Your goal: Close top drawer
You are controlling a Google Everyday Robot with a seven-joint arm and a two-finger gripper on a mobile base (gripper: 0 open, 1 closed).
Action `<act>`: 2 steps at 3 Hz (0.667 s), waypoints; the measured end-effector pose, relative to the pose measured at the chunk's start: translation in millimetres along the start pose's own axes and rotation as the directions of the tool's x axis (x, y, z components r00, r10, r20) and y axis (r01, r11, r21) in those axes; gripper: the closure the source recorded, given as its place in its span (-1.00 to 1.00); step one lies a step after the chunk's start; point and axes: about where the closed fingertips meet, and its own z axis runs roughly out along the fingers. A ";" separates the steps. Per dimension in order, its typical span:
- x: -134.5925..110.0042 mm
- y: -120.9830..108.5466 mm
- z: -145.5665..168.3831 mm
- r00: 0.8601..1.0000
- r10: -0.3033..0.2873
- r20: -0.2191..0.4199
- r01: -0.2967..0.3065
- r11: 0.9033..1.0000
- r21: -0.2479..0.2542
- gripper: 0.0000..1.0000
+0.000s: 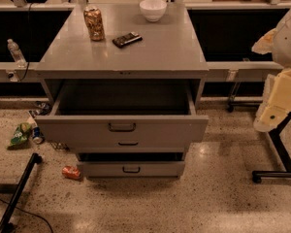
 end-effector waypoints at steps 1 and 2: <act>0.0 0.0 0.0 1.000 0.000 0.000 0.000 1.000 0.000 -1.00; -1.3 -0.5 0.2 1.000 -0.001 0.004 0.001 1.000 0.007 -0.82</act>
Offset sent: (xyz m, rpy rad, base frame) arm 0.0025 0.0023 -0.0053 0.0051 -0.0025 0.0035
